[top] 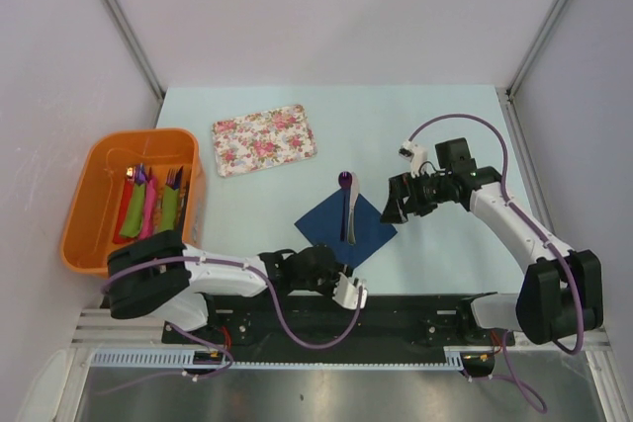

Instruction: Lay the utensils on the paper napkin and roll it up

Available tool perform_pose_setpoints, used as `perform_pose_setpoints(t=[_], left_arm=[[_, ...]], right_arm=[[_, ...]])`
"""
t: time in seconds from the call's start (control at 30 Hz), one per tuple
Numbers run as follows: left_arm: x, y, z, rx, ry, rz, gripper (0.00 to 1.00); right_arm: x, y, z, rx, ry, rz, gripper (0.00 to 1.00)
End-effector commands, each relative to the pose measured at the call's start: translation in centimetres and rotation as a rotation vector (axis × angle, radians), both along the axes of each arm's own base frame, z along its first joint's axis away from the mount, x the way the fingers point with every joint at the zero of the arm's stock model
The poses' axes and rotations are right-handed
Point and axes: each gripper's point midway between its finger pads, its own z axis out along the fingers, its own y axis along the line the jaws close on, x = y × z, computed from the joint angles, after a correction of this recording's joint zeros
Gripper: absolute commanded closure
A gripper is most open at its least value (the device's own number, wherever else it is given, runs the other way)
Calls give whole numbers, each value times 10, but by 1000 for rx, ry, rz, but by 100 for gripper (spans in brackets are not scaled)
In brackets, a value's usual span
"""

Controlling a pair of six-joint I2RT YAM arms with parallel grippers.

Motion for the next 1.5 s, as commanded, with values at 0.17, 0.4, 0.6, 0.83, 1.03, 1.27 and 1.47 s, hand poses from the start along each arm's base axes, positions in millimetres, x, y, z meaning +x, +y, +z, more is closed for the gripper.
perform_pose_setpoints(t=[0.17, 0.4, 0.6, 0.83, 1.03, 1.27, 1.47], left_arm=[[3, -16, -3, -12, -35, 4, 67], [2, -20, 9, -34, -18, 19, 81], [3, -23, 24, -46, 15, 40, 92], [22, -31, 44, -68, 40, 71, 100], [38, -38, 58, -91, 50, 85, 100], [66, -38, 69, -100, 27, 107, 100], [87, -38, 72, -105, 13, 123, 100]], right_arm=[[10, 1, 13, 9, -38, 14, 0], [10, 1, 13, 10, -36, 13, 0], [10, 2, 12, 14, -25, 16, 0], [9, 5, 9, 30, 4, 13, 0], [8, 7, 6, 150, 85, -42, 0], [11, 16, 8, 276, 166, -53, 6], [9, 24, 2, 329, 228, -54, 22]])
